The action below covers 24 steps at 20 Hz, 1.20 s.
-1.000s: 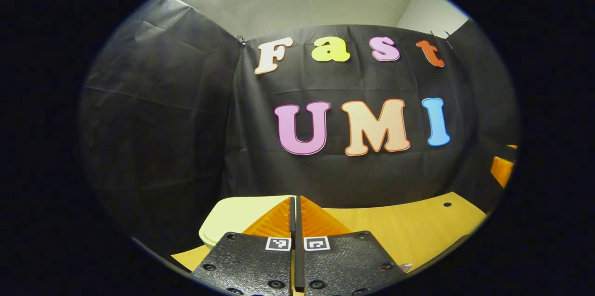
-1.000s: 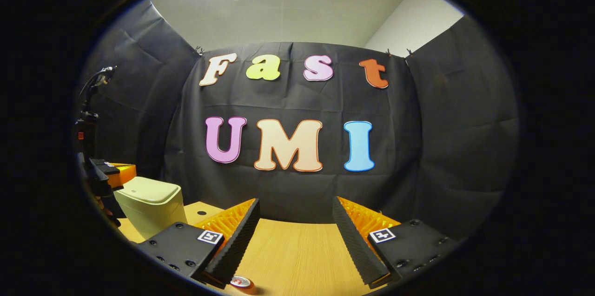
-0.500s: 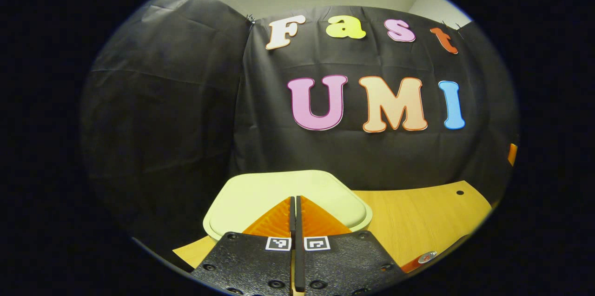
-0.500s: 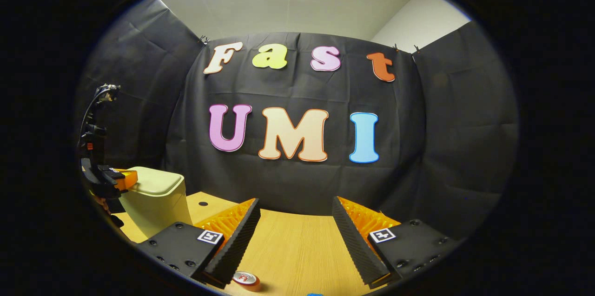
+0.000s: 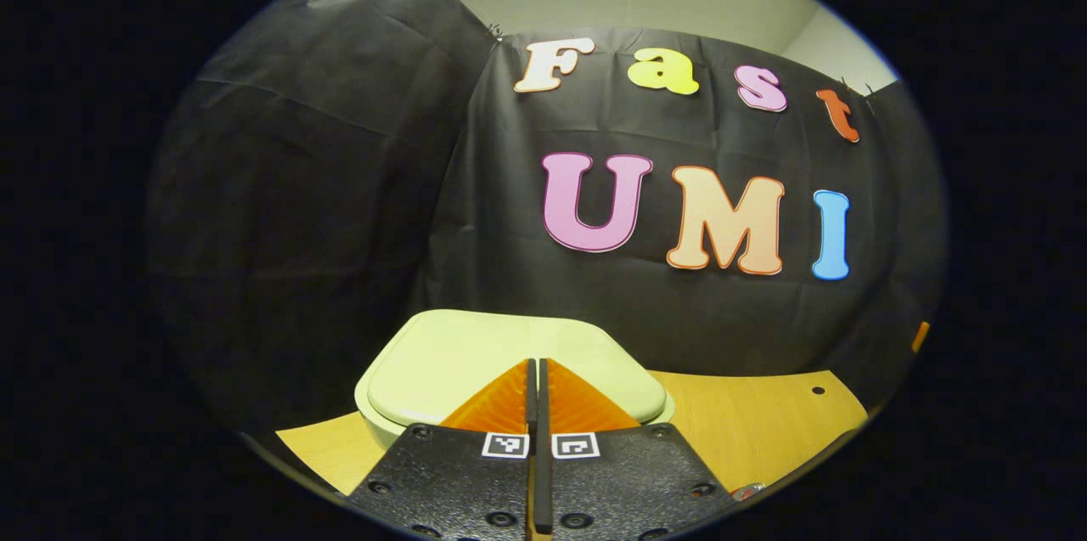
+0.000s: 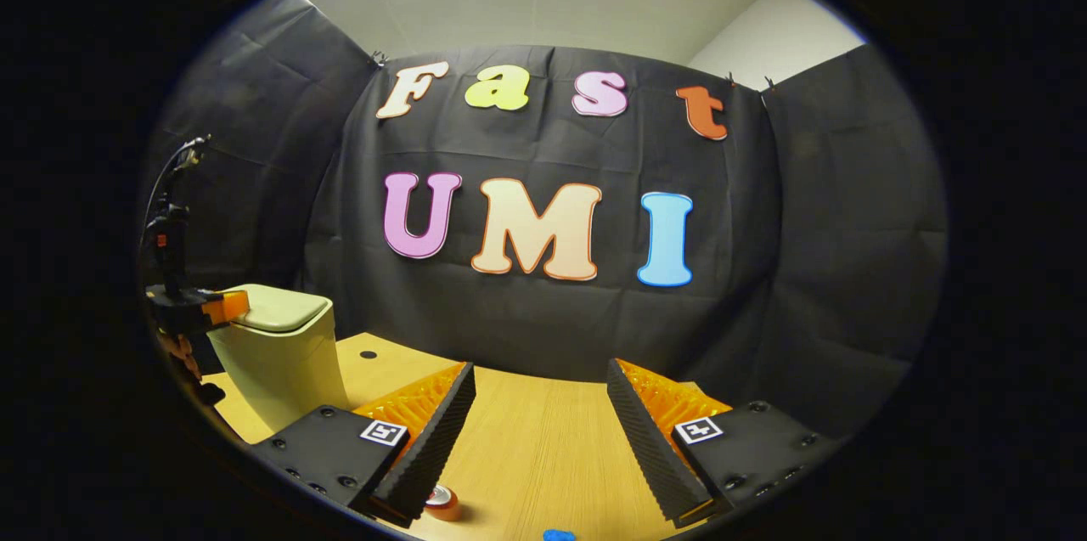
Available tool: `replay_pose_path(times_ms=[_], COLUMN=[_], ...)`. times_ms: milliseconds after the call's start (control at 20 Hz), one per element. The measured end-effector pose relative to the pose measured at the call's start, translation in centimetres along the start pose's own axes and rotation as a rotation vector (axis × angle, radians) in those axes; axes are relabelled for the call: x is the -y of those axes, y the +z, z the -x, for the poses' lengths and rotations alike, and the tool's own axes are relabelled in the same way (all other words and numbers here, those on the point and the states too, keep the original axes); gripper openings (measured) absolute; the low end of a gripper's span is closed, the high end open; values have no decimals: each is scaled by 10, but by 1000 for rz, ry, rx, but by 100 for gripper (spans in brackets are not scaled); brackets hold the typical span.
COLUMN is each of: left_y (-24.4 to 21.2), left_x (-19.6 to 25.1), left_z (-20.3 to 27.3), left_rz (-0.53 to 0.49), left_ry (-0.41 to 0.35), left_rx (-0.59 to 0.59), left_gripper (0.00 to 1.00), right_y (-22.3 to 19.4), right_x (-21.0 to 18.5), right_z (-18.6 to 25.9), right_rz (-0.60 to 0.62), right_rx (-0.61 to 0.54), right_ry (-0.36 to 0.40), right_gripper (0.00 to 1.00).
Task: Press the lid of the desktop garbage bin to open it, pick up the crumpled paper on the desktop and throw it into the bin, then pick up the pop can on the desktop and drop it into the bin, and finally close the garbage bin lid.
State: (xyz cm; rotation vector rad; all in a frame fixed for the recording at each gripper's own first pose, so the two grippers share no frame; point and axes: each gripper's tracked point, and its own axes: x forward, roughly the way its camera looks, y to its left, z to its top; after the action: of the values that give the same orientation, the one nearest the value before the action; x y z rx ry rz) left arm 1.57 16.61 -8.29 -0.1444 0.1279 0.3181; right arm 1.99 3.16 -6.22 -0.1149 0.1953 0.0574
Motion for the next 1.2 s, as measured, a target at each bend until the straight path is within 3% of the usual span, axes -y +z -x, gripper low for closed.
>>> replay_pose_path(times_ms=[200,250,350,600,750,900,1200], left_y=[48,57,67,80,90,92,95], left_x=[24,34,46,56,57,54,51], left_z=[6,7,18,33,42,45,53], left_rz=[-39,-45,-46,-95,-102,-87,-120], left_ry=[-63,-84,-126,-135,-129,-113,-97], left_rx=[120,142,163,192,216,213,223], left_gripper=[0,11,19,79,87,85,85], right_y=[-32,-45,-71,-148,-193,-240,-303], right_x=[15,19,24,28,28,32,31], right_z=[-9,-10,-12,-15,-15,-10,9], right_rz=[-17,-17,-20,-11,-1,13,60], right_rx=[-89,-120,-187,-379,-485,-632,-822], right_ry=[0,4,13,53,74,90,110], right_gripper=[98,98,100,99,100,99,99])
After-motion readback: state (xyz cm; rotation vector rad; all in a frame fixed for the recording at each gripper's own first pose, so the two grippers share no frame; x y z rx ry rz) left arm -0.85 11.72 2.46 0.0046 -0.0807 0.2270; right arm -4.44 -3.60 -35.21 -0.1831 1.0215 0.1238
